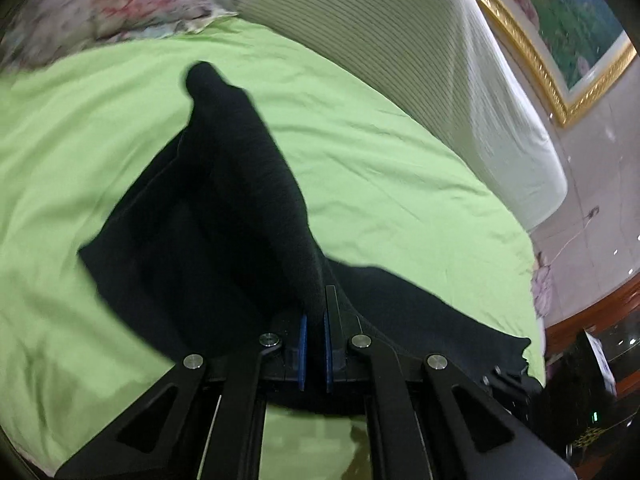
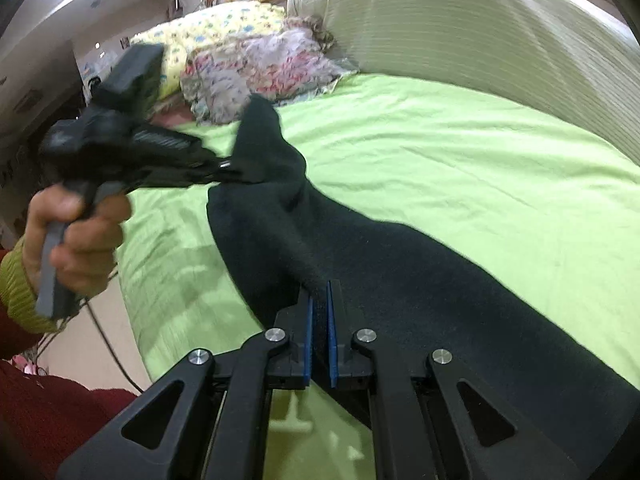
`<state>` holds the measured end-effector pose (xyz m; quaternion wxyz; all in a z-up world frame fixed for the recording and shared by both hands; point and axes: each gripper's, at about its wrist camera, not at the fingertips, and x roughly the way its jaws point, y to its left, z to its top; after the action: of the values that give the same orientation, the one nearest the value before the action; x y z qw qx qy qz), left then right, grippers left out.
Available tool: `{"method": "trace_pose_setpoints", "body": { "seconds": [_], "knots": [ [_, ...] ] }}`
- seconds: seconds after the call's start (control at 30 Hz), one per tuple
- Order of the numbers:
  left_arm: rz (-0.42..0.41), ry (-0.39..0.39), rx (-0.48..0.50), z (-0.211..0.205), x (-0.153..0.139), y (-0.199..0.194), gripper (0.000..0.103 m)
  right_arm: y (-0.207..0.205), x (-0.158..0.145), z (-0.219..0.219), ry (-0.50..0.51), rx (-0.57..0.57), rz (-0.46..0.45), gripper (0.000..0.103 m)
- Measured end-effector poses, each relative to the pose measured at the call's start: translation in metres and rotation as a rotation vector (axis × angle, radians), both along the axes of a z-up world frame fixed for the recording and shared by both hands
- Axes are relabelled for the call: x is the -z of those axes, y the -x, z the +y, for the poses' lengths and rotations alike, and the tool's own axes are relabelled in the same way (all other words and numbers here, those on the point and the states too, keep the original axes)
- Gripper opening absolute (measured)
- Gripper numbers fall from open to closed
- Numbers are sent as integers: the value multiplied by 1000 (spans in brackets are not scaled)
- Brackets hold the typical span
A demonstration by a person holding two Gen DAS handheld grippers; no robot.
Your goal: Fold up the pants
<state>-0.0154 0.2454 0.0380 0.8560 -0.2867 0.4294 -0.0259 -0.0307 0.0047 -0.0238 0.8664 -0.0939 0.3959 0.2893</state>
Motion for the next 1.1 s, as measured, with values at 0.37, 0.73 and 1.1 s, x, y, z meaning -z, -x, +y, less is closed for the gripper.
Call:
{"method": "trace_pose_setpoints", "body": {
  "seconds": [0.37, 0.73, 1.1],
  "knots": [
    [43, 70, 13, 15, 58, 12, 10, -5, 27, 9, 104, 5, 54, 7],
    [59, 122, -105, 73, 62, 42, 51, -8, 24, -14, 43, 49, 137, 27],
    [121, 217, -240, 117, 83, 26, 68, -32, -2, -31, -80, 159, 96, 43]
  ]
}}
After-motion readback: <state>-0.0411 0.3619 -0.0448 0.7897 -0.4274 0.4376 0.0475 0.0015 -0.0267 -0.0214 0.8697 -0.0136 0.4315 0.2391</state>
